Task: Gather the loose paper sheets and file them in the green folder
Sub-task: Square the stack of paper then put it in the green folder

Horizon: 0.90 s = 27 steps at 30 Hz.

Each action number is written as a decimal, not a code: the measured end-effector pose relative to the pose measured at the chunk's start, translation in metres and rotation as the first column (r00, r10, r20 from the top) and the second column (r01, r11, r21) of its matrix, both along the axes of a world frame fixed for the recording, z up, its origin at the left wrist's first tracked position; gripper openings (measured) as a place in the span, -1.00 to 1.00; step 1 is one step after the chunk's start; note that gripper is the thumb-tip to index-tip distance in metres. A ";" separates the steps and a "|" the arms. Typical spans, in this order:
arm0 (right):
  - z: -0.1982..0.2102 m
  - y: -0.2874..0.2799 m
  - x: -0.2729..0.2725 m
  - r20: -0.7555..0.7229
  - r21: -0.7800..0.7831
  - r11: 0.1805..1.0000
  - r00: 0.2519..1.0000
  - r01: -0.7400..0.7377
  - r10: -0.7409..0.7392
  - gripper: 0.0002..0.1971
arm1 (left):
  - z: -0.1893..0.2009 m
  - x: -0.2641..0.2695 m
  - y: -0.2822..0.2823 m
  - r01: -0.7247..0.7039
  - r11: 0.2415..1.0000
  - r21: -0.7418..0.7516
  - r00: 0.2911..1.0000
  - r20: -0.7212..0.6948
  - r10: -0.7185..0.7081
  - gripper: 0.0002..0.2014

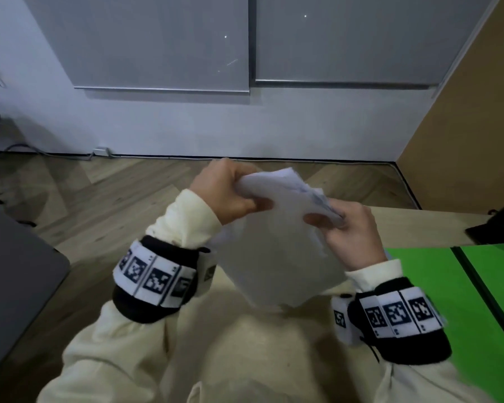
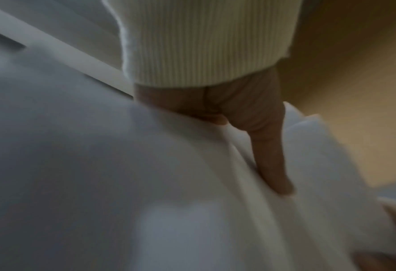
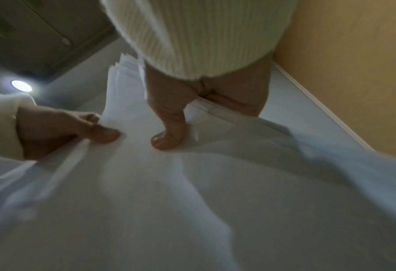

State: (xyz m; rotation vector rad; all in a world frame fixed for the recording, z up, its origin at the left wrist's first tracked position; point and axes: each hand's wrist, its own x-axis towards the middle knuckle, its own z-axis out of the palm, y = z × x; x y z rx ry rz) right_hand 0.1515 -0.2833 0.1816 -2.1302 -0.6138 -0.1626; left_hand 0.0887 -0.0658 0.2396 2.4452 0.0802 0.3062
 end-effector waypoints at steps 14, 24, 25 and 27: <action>-0.022 -0.065 0.033 -0.201 -0.296 0.955 0.976 0.018 -0.080 -0.36 | -0.049 -0.009 0.020 -0.002 0.936 -0.353 1.000 -0.006 0.000 -0.27; -0.091 -0.079 0.026 -0.619 0.537 0.837 0.721 0.101 0.311 -0.30 | -0.076 -0.039 0.085 -0.124 0.518 -0.846 0.968 0.012 0.251 -0.48; -0.095 -0.073 0.023 -0.626 0.541 0.835 0.713 0.104 0.317 -0.26 | -0.079 -0.038 0.082 -0.132 0.492 -0.860 0.964 0.004 0.266 -0.57; -0.093 -0.058 0.018 -0.597 0.483 0.867 0.772 0.126 0.220 -0.35 | -0.089 -0.037 0.078 -0.175 0.454 -0.874 0.951 -0.030 0.309 -0.66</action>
